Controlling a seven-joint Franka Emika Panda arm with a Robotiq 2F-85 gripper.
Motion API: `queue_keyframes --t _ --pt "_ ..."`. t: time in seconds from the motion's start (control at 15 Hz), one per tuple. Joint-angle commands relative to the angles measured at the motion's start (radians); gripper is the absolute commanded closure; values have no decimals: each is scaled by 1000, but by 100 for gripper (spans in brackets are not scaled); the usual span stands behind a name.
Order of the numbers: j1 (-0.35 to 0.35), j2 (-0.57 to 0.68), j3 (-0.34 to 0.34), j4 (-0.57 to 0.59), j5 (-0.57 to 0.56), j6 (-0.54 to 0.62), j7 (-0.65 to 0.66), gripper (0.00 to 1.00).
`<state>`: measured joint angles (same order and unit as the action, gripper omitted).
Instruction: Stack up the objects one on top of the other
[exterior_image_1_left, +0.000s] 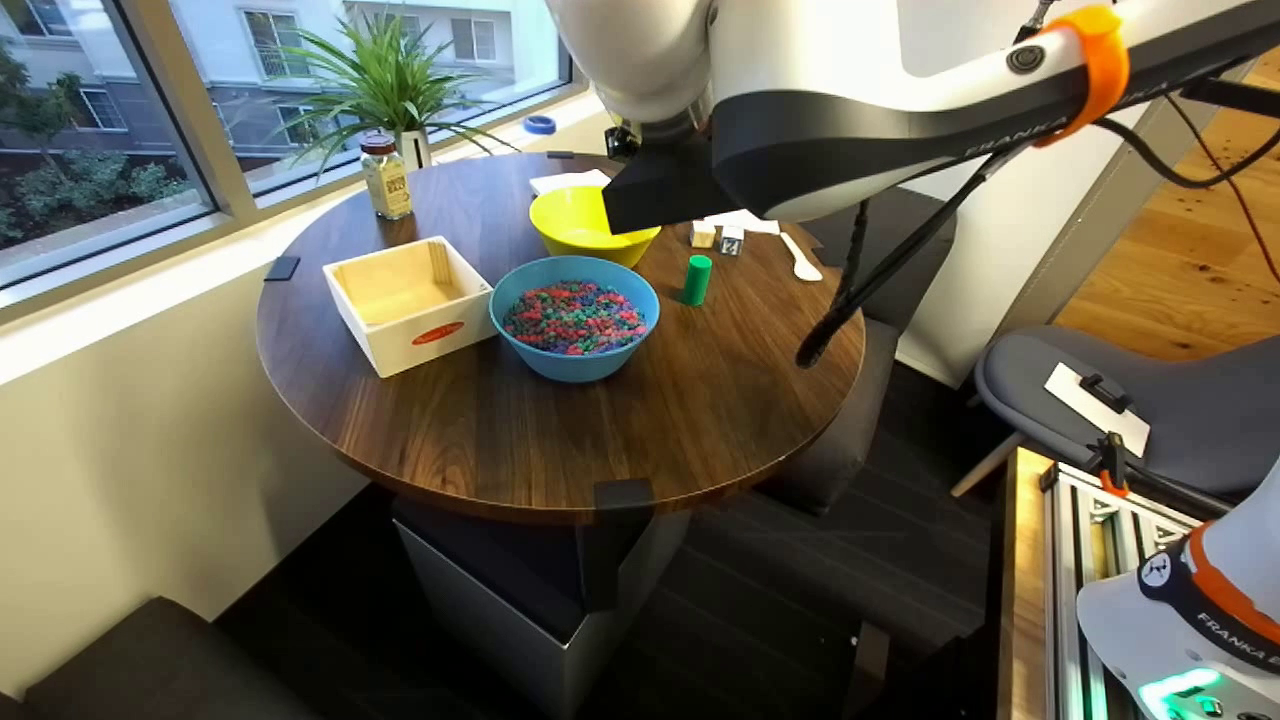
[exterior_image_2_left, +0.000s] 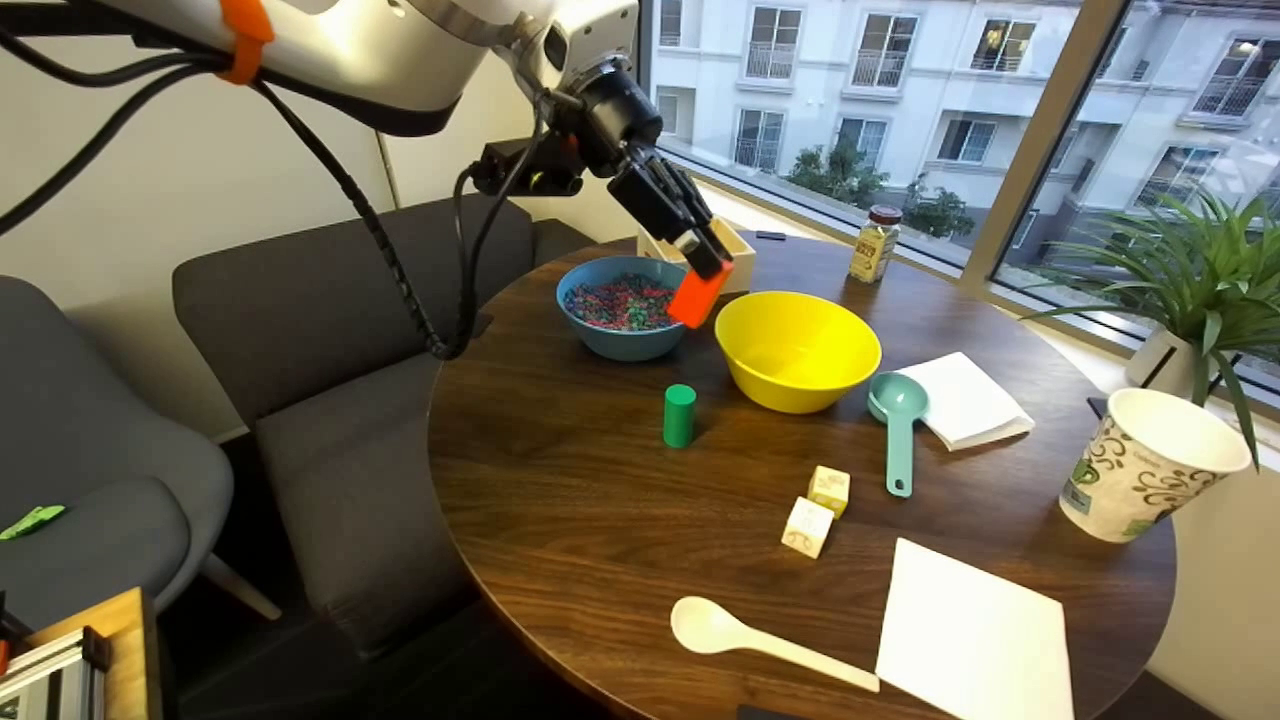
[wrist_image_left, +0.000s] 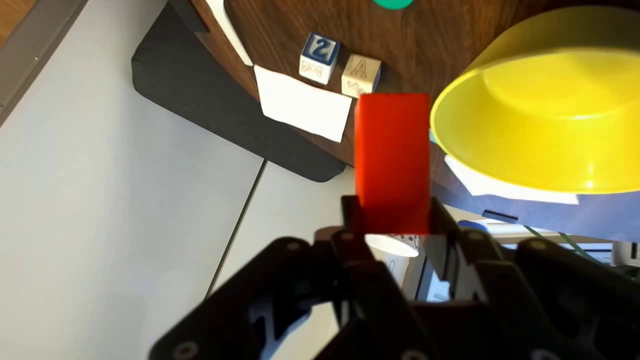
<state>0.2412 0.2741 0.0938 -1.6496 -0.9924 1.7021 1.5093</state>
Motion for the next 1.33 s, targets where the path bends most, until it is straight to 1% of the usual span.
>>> queue_keyframes --t 0.0,0.2,0.4,0.53,0.8,1.07,1.27 --pt "20 -1 21 -44 -28 3 97 92" --pt "33 -2 31 -70 -37 3 172 92" --pt "42 -19 38 -113 -74 23 278 92" --pt "39 -27 41 -138 -82 8 341 92" --pt "23 -43 41 -190 -81 18 436 92" --pt "7 -58 38 -230 -98 18 479 92" --pt "-1 -53 37 -239 -139 24 495 92"
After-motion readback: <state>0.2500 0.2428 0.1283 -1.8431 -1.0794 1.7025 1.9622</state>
